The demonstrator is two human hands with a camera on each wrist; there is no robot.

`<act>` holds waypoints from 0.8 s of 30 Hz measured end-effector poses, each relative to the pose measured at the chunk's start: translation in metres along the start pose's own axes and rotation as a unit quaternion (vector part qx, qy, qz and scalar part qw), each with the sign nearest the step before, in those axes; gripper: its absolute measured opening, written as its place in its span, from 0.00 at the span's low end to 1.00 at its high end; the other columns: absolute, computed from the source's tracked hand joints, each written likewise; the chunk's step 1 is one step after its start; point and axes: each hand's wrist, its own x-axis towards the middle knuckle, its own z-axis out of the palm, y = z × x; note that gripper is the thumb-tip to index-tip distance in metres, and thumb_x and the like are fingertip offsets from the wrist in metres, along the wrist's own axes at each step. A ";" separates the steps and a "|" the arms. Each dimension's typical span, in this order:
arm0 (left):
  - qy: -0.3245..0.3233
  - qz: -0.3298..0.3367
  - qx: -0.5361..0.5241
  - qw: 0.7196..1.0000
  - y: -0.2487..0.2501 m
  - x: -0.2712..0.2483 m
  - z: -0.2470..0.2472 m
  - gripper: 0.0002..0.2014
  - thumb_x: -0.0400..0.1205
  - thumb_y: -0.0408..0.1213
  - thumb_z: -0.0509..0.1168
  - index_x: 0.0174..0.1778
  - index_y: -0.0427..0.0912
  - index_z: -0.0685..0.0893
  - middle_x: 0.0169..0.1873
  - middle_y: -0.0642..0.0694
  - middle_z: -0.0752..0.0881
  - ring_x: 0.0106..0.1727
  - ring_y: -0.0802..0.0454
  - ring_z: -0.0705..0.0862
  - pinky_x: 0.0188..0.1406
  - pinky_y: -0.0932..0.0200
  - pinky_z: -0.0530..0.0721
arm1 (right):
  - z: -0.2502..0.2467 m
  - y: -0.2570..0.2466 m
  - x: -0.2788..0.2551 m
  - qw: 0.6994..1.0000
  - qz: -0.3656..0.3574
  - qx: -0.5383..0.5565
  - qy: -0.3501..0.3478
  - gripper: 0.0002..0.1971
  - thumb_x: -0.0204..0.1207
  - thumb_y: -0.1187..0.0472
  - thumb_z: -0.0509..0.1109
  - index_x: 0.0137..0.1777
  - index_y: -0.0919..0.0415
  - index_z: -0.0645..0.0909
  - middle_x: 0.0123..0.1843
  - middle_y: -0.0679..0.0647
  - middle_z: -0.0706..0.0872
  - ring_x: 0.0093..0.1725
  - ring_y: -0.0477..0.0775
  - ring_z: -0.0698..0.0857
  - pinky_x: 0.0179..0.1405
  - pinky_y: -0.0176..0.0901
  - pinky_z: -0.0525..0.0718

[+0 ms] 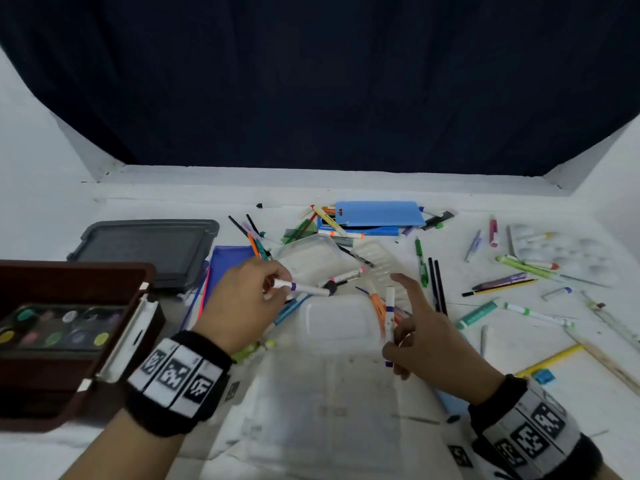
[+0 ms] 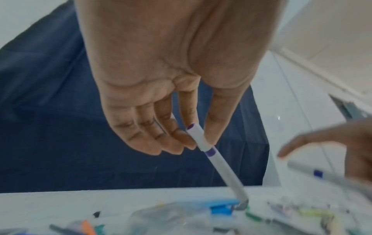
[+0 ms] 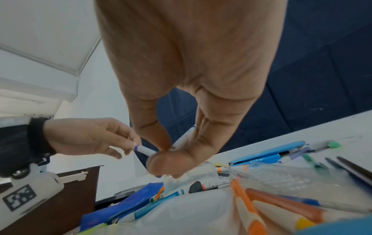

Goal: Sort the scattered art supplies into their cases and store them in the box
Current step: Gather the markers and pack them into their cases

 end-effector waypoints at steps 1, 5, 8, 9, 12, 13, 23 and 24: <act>0.003 0.006 -0.035 0.999 0.011 -0.007 -0.002 0.05 0.78 0.38 0.74 0.45 0.53 0.89 0.39 0.54 0.84 0.41 0.58 0.83 0.44 0.67 0.79 | -0.004 0.004 -0.005 1.000 0.000 0.002 -0.006 0.45 0.69 0.70 0.75 0.76 0.35 0.57 0.32 0.57 0.89 0.27 0.57 0.90 0.32 0.52 0.91; -0.048 -0.017 -0.208 0.977 0.047 -0.035 0.006 0.06 0.78 0.37 0.77 0.44 0.55 0.91 0.40 0.54 0.89 0.43 0.58 0.87 0.48 0.58 0.87 | -0.010 0.021 -0.027 0.998 0.003 0.039 -0.054 0.36 0.72 0.72 0.72 0.71 0.39 0.63 0.30 0.60 0.88 0.29 0.62 0.89 0.34 0.57 0.91; -0.071 -0.029 -0.252 0.965 0.067 -0.056 0.028 0.07 0.78 0.34 0.76 0.45 0.53 0.91 0.43 0.48 0.87 0.44 0.55 0.88 0.54 0.63 0.85 | -0.006 0.036 -0.039 0.993 0.030 0.080 -0.085 0.26 0.77 0.71 0.69 0.67 0.46 0.65 0.33 0.64 0.89 0.35 0.70 0.90 0.40 0.67 0.91; -0.077 -0.035 -0.254 0.964 0.072 -0.063 0.036 0.08 0.78 0.34 0.76 0.45 0.53 0.91 0.43 0.48 0.87 0.44 0.55 0.89 0.54 0.66 0.84 | -0.005 0.040 -0.041 0.991 0.039 0.090 -0.096 0.25 0.78 0.71 0.69 0.67 0.48 0.65 0.34 0.65 0.89 0.35 0.71 0.90 0.41 0.66 0.91; -0.105 -0.072 -0.267 0.955 0.082 -0.078 0.054 0.09 0.78 0.33 0.76 0.48 0.52 0.90 0.38 0.46 0.84 0.44 0.51 0.91 0.47 0.72 0.79 | -0.001 0.047 -0.047 0.987 0.048 0.094 -0.121 0.24 0.78 0.70 0.70 0.65 0.50 0.64 0.35 0.65 0.90 0.34 0.67 0.90 0.42 0.61 0.92; -0.114 -0.084 -0.270 0.952 0.084 -0.081 0.058 0.09 0.78 0.32 0.76 0.49 0.51 0.90 0.38 0.44 0.83 0.43 0.50 0.91 0.44 0.70 0.79 | 0.000 0.049 -0.048 0.987 0.046 0.090 -0.128 0.23 0.78 0.70 0.71 0.64 0.50 0.65 0.35 0.65 0.90 0.34 0.67 0.90 0.42 0.61 0.92; -0.196 -0.114 -0.158 0.961 0.079 -0.067 0.099 0.11 0.76 0.38 0.78 0.54 0.46 0.90 0.37 0.52 0.83 0.33 0.53 0.87 0.35 0.57 0.87 | 0.007 0.057 -0.045 0.994 0.012 -0.050 -0.099 0.24 0.71 0.61 0.80 0.63 0.50 0.74 0.42 0.55 0.88 0.36 0.53 0.90 0.42 0.51 0.91; -0.204 -0.113 -0.143 0.962 0.079 -0.066 0.101 0.12 0.76 0.39 0.78 0.55 0.45 0.90 0.37 0.52 0.84 0.37 0.52 0.88 0.34 0.61 0.86 | 0.007 0.057 -0.045 0.993 0.007 -0.072 -0.099 0.25 0.71 0.60 0.80 0.65 0.51 0.74 0.44 0.53 0.87 0.38 0.51 0.89 0.43 0.48 0.91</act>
